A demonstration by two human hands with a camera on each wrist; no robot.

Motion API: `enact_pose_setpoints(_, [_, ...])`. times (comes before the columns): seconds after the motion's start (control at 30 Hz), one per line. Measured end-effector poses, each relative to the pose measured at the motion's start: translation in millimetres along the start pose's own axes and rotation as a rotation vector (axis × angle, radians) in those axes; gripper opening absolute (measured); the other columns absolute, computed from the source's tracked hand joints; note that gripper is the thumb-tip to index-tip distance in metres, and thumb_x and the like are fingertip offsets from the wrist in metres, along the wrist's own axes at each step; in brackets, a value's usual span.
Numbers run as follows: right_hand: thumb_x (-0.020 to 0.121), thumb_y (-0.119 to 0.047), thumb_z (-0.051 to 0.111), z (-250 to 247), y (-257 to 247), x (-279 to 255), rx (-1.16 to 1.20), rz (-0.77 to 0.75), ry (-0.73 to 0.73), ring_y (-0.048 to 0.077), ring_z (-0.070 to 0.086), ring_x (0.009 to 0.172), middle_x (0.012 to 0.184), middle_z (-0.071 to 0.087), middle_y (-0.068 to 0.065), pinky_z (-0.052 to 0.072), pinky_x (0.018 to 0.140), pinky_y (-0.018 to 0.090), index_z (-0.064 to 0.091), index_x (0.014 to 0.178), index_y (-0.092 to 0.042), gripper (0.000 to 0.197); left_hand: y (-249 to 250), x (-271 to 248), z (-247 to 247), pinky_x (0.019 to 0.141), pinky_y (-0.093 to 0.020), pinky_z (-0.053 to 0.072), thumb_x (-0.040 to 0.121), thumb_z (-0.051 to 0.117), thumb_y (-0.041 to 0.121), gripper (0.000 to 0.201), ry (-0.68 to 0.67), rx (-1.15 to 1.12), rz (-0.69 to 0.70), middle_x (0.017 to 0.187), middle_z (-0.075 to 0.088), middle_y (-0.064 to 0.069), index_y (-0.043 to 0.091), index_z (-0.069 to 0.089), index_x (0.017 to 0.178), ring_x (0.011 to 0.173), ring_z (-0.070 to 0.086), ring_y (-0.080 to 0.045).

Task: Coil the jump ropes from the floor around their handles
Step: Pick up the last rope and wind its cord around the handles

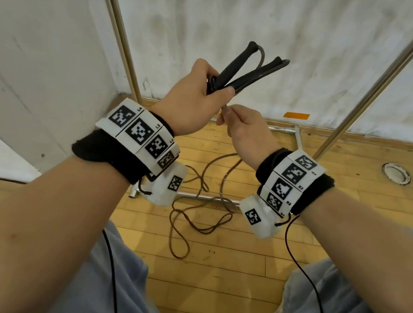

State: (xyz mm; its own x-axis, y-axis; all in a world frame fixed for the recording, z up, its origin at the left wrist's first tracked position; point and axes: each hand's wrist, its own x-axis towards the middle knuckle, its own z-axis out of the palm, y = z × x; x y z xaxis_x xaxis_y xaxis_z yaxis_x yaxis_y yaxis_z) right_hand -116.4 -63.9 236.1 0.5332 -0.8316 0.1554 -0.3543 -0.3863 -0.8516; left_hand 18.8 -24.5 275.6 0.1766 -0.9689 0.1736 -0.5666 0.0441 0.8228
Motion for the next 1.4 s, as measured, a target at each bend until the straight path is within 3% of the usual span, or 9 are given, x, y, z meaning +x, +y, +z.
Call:
enact_pose_setpoints(0.17, [0.101,-0.025,0.033,3,-3,-5,-0.052,0.047,-0.136,0.008,0.035,0.047,0.054,0.040,-0.005,0.028,0.052,0.026,0.049,0.064,-0.017,0.041,-13,-5,-5,0.047,-0.008,0.036,0.095,0.053,0.034,0.026,0.021,0.228,0.082,0.077,0.054,0.007,0.018,0.036,0.107,0.061,0.050,-0.003])
enact_pose_setpoints(0.33, [0.099,-0.024,0.037,4,-14,-5,0.039,0.053,-0.148,0.008,0.034,0.045,0.052,0.039,-0.004,0.030,0.051,0.024,0.048,0.062,-0.017,0.040,-30,-5,-7,0.049,-0.007,0.035,0.094,0.055,0.037,0.029,0.124,0.358,0.110,0.074,0.047,0.015,0.016,0.040,0.108,0.060,0.047,-0.001])
enact_pose_setpoints(0.57, [0.100,-0.027,0.037,3,-20,-10,0.059,0.050,-0.111,0.004,0.031,0.035,0.045,0.036,-0.011,0.027,0.043,0.017,0.047,0.060,-0.017,0.042,-38,-5,2,0.051,-0.007,0.037,0.091,0.058,0.039,0.030,0.260,0.271,0.145,0.066,0.050,0.013,0.013,0.059,0.106,0.055,0.049,0.003])
enact_pose_setpoints(0.73, [0.100,-0.030,0.037,-5,-16,-10,0.011,0.034,-0.105,0.003,0.033,0.037,0.048,0.040,-0.010,0.030,0.047,0.020,0.048,0.061,-0.018,0.043,-33,-2,8,0.047,-0.005,0.036,0.090,0.058,0.044,0.030,0.296,0.333,0.111,0.065,0.048,0.013,0.015,0.054,0.098,0.054,0.047,-0.001])
enact_pose_setpoints(0.9, [0.100,-0.032,0.034,-10,-10,-10,-0.047,0.075,-0.112,0.016,0.032,0.053,0.057,0.032,0.000,0.041,0.059,0.038,0.036,0.064,-0.014,0.041,-30,4,9,0.044,-0.012,0.030,0.087,0.060,0.048,0.031,0.280,0.380,0.062,0.067,0.049,0.012,0.018,0.049,0.089,0.057,0.048,-0.003])
enact_pose_setpoints(1.03, [0.100,-0.035,0.036,-13,-4,-8,-0.046,0.099,-0.099,0.014,0.029,0.049,0.057,0.033,0.001,0.030,0.055,0.027,0.036,0.061,-0.014,0.044,-33,6,6,0.045,-0.018,0.030,0.085,0.060,0.048,0.033,0.284,0.414,0.055,0.066,0.049,0.010,0.018,0.048,0.087,0.056,0.048,-0.003])
enact_pose_setpoints(1.1, [0.099,-0.035,0.038,-15,-2,-7,-0.082,0.096,-0.104,0.010,0.032,0.045,0.055,0.037,-0.001,0.031,0.053,0.024,0.043,0.062,-0.012,0.044,-37,6,5,0.045,-0.021,0.030,0.087,0.058,0.048,0.033,0.272,0.461,0.034,0.066,0.047,0.009,0.017,0.046,0.089,0.056,0.046,-0.004])
enact_pose_setpoints(1.3, [0.098,-0.035,0.040,-19,-1,-4,-0.094,0.108,-0.110,0.021,0.034,0.056,0.062,0.035,0.008,0.037,0.061,0.031,0.044,0.067,-0.009,0.041,-50,4,4,0.047,-0.025,0.031,0.095,0.052,0.040,0.028,0.145,0.572,-0.039,0.080,0.050,-0.002,0.017,0.037,0.098,0.063,0.048,-0.019])
enact_pose_setpoints(1.4, [0.098,-0.033,0.040,-20,-2,-2,-0.088,0.095,-0.105,0.014,0.035,0.050,0.062,0.040,0.005,0.035,0.058,0.027,0.046,0.061,-0.014,0.043,-53,4,7,0.054,-0.030,0.038,0.096,0.051,0.039,0.028,0.082,0.572,-0.073,0.083,0.052,-0.001,0.014,0.046,0.106,0.068,0.052,-0.020])
